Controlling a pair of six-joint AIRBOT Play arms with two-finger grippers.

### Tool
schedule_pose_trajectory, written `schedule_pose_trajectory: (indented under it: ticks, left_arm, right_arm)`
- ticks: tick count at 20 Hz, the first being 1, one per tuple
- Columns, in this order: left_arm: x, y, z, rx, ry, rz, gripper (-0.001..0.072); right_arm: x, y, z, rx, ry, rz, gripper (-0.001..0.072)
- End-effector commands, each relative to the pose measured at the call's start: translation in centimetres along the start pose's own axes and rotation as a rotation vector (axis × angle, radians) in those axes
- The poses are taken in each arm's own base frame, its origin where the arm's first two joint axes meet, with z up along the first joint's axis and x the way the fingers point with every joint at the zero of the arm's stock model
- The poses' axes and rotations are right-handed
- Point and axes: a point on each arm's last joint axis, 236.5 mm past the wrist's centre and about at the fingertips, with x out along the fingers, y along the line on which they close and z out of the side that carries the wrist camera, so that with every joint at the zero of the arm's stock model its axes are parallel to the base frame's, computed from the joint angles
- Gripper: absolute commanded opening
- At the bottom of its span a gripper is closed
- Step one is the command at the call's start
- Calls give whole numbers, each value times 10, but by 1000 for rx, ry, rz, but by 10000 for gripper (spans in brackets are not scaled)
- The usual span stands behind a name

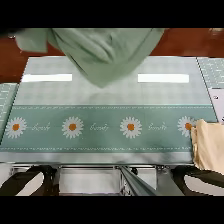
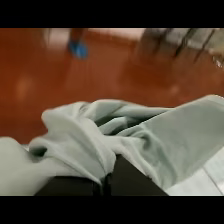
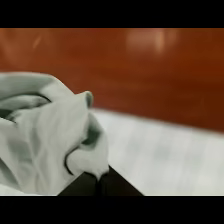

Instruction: Fold the shirts.

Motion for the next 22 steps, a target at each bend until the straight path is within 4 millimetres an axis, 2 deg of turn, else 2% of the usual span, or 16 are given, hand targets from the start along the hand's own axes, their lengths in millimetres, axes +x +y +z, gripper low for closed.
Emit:
schedule_pose_trajectory:
  ticks: [1, 3, 6, 9, 11, 13, 15, 17, 19, 21, 22]
  left_arm:
    - [-60, -36, 81, 192, -118, 51, 23]
    - [-90, -34, 88, 255, -94, 149, 23]
    - [-129, -33, 74, 320, -19, 262, 23]
    - [-157, -51, 47, 336, 64, 258, 23]
    - [-170, -56, 21, 302, 127, 256, 23]
    - [-174, -51, -18, 246, 227, 251, 23]
    - [-168, -40, -66, 179, 331, 233, 23]
    - [-158, -18, -122, 88, 453, 228, 23]
    - [-140, 5, -180, -31, 575, 209, 23]
    - [-114, 31, -230, -148, 622, 200, 23]
    - [-102, 47, -249, -192, 629, 214, 23]
  right_arm:
    - [-104, 23, 64, -152, -220, -82, 19]
    - [-157, 36, 68, -215, -280, -120, 19]
    - [-225, 48, 56, -259, -350, -173, 19]
    - [-264, 54, 21, -266, -329, -191, 20]
    - [-272, 54, -9, -258, -260, -194, 20]
    - [-267, 48, -44, -217, -167, -193, 20]
    - [-245, 36, -88, -146, -37, -187, 19]
    - [-211, 25, -146, -60, 121, -155, 19]
    - [-170, 7, -212, 32, 296, -144, 19]
    - [-131, -20, -269, 96, 416, -173, 20]
    - [-114, -40, -290, 117, 442, -220, 20]
